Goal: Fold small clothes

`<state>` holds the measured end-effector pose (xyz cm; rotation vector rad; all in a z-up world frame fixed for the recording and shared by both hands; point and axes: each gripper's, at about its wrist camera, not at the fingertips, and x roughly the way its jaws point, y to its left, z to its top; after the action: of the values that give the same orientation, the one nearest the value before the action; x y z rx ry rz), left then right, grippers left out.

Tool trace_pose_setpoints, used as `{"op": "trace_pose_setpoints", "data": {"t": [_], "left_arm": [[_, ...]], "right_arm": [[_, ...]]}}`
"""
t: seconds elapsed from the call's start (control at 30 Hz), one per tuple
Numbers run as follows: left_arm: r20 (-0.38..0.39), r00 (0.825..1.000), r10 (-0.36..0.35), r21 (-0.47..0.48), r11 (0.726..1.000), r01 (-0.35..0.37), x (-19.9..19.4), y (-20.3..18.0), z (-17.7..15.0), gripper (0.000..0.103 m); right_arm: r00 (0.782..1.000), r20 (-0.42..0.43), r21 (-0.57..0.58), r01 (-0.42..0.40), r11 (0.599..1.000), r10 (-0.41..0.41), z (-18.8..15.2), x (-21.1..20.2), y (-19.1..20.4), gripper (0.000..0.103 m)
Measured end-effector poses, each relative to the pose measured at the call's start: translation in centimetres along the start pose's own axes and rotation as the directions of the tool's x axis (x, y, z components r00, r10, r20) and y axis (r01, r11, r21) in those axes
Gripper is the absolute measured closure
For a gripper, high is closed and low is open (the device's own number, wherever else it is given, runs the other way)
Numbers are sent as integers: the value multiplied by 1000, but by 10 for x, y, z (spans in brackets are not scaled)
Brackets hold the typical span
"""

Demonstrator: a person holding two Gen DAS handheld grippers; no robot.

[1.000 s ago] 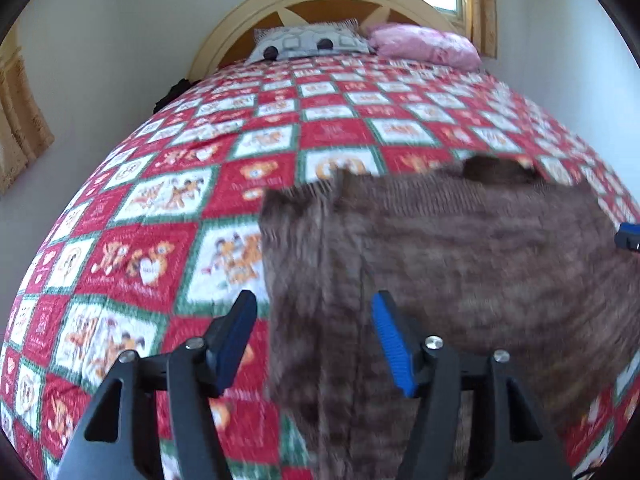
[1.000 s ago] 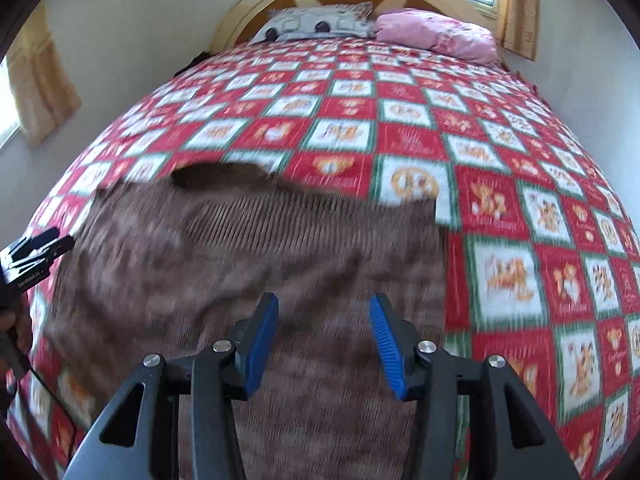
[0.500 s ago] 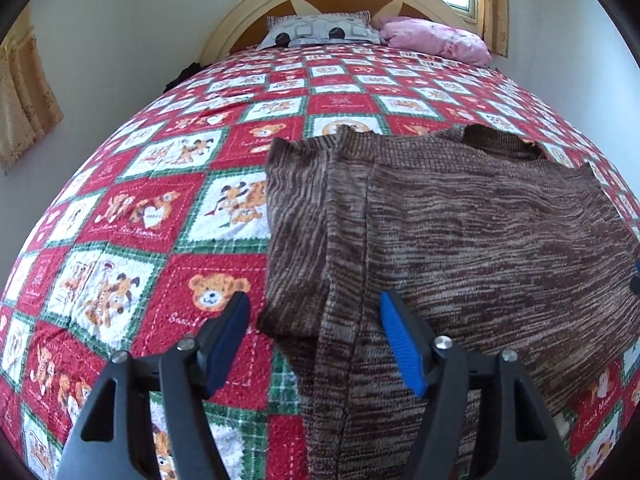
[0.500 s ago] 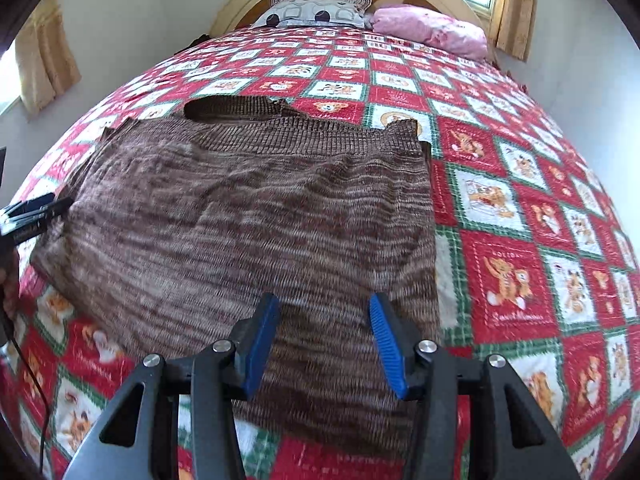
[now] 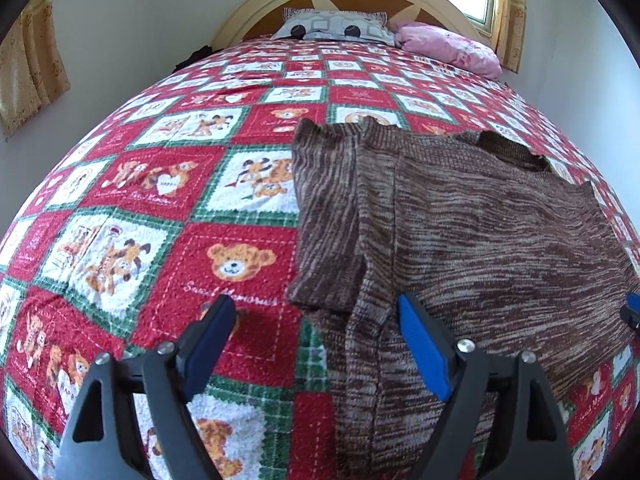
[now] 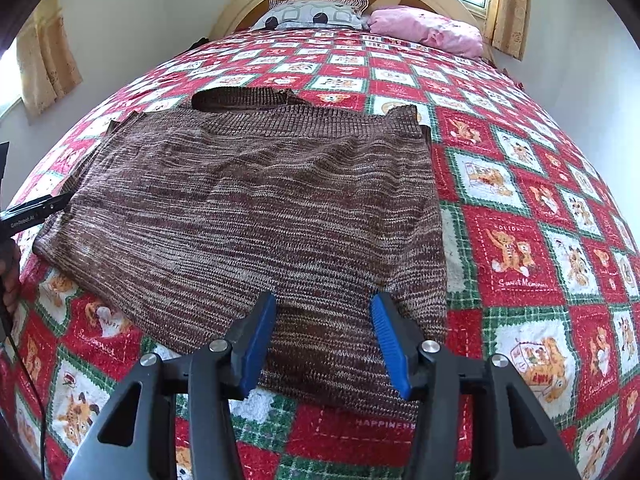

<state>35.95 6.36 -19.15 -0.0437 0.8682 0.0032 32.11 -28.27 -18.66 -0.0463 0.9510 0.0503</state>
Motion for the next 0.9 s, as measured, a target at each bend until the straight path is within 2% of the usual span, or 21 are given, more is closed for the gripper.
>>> {"op": "trace_pose_setpoints", "data": {"t": [0.2,0.3,0.4,0.57,0.67,0.9], "left_arm": [[21,1000,-12,-28,1000,13,-13,12,-4,17],[47,999,-26,-86,996,30,-23,35,-7,17],[40,999,14,-110,994,-10,-24,56,-8,17],[28,1000,5,-189,982,0,-24,88,-15,17],[32,999,-43,-238,970,49,-21,95,-17,15],[45,995,-86,-212,973,94,-21,91,-19,7]], "right_arm": [[999,17,-44,46,998,-45,4,-19,22,51],[998,58,-156,23,988,-14,6,-31,58,51],[998,54,-243,-28,970,42,9,-32,95,51],[996,42,-318,-58,946,75,11,-24,141,51],[994,46,-381,-73,922,98,10,-23,178,51],[983,105,-549,-69,833,151,4,-31,262,51]]}}
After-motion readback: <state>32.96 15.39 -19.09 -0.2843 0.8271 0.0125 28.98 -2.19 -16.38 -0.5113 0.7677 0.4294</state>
